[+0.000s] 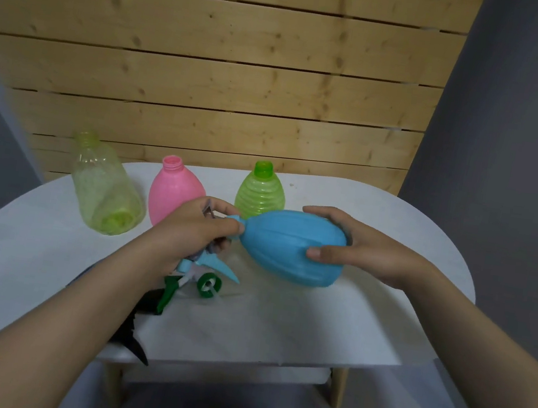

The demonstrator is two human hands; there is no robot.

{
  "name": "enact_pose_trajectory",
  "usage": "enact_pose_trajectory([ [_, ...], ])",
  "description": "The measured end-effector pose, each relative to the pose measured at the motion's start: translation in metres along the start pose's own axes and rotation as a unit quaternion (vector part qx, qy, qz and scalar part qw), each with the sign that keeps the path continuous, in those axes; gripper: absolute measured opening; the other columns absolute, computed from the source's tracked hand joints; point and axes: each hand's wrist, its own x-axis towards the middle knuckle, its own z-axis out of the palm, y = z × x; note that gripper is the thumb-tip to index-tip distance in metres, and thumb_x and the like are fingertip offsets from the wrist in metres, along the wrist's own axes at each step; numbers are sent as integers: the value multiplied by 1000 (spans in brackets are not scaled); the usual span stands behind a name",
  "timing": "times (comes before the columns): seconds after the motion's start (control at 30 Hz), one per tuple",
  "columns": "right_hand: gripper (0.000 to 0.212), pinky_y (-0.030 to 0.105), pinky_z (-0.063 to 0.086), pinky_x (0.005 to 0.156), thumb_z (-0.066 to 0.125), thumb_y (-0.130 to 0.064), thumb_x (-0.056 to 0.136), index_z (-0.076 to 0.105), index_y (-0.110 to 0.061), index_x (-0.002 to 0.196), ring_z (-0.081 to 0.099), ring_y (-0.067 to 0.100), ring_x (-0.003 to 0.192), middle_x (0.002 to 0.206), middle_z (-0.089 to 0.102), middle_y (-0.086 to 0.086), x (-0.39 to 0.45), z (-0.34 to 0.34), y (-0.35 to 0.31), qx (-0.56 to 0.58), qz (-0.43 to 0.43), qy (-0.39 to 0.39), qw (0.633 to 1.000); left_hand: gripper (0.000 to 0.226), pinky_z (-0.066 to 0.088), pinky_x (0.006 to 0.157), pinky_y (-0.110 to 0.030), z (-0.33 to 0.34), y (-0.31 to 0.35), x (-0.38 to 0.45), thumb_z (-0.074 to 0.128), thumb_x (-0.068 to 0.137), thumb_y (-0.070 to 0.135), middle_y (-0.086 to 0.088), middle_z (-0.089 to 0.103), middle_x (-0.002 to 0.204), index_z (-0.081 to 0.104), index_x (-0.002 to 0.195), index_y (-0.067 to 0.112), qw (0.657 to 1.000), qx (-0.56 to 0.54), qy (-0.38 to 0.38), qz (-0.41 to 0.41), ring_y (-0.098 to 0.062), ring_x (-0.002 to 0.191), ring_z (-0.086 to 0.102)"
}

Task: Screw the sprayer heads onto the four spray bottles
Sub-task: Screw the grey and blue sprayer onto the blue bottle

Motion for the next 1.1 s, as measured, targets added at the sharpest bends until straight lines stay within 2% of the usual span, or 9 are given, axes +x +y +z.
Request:
enact_pose_trajectory([
  [0.1,66,34,55,88,72,-5,77,40,-33,128,60,26,108,125,51,14,0,-1,6,68,11,4,998,18,34,52,-30,-2,0,-1,69,77,12,-10,63,61,59,91,15,1000,-23,15,-7,-18,52,50],
  [0.17,62,37,55,86,73,-8,76,44,-34,124,63,26,102,121,54,14,1,0,8,73,4,21,997,21,42,45,-23,-4,0,-3,71,77,12,-3,65,55,58,92,17,1000,-18,0,11,-13,46,55],
  [0.33,46,37,56,68,63,-52,77,55,-32,118,67,22,89,114,64,8,2,6,1,96,13,62,993,44,45,51,-29,-12,3,-11,83,58,31,4,69,63,59,94,22,995,50,-58,69,-8,53,58],
  [0.43,62,32,54,57,36,-73,80,54,-29,120,68,16,73,104,67,6,0,9,-3,36,36,69,996,46,46,51,-33,-12,5,-11,85,50,31,1,68,70,62,89,23,993,71,-39,87,-10,54,59],
  [0.53,70,36,59,61,35,-77,75,49,-25,120,72,21,79,109,64,7,-2,13,-1,47,49,71,995,36,44,40,-23,-12,5,-12,85,58,17,4,66,69,64,86,25,989,109,-36,89,-8,49,57],
  [0.67,57,40,58,64,47,-68,78,58,-25,114,70,29,88,109,66,11,-2,15,-3,96,28,93,991,35,48,45,-27,-14,6,-11,85,59,17,9,70,72,65,88,24,987,125,-35,97,-10,53,60],
  [0.77,54,46,57,84,59,-61,71,60,-29,113,68,23,100,115,67,5,-1,14,-2,136,12,116,984,41,49,44,-22,-15,7,-11,84,57,22,2,73,68,64,93,19,992,89,-41,81,-9,54,64],
  [0.97,36,34,54,84,62,-29,85,57,-29,121,65,18,97,115,63,2,3,9,-1,163,-31,156,974,39,47,48,-21,-15,6,-6,77,70,19,3,68,57,60,104,10,999,18,-30,7,-7,49,58],
  [1.1,49,34,56,86,64,-48,73,58,-35,120,67,14,99,116,65,-2,2,10,0,148,-22,148,978,36,39,39,-19,-15,5,-10,80,67,19,2,69,59,62,98,17,997,63,-37,29,-5,45,54],
])
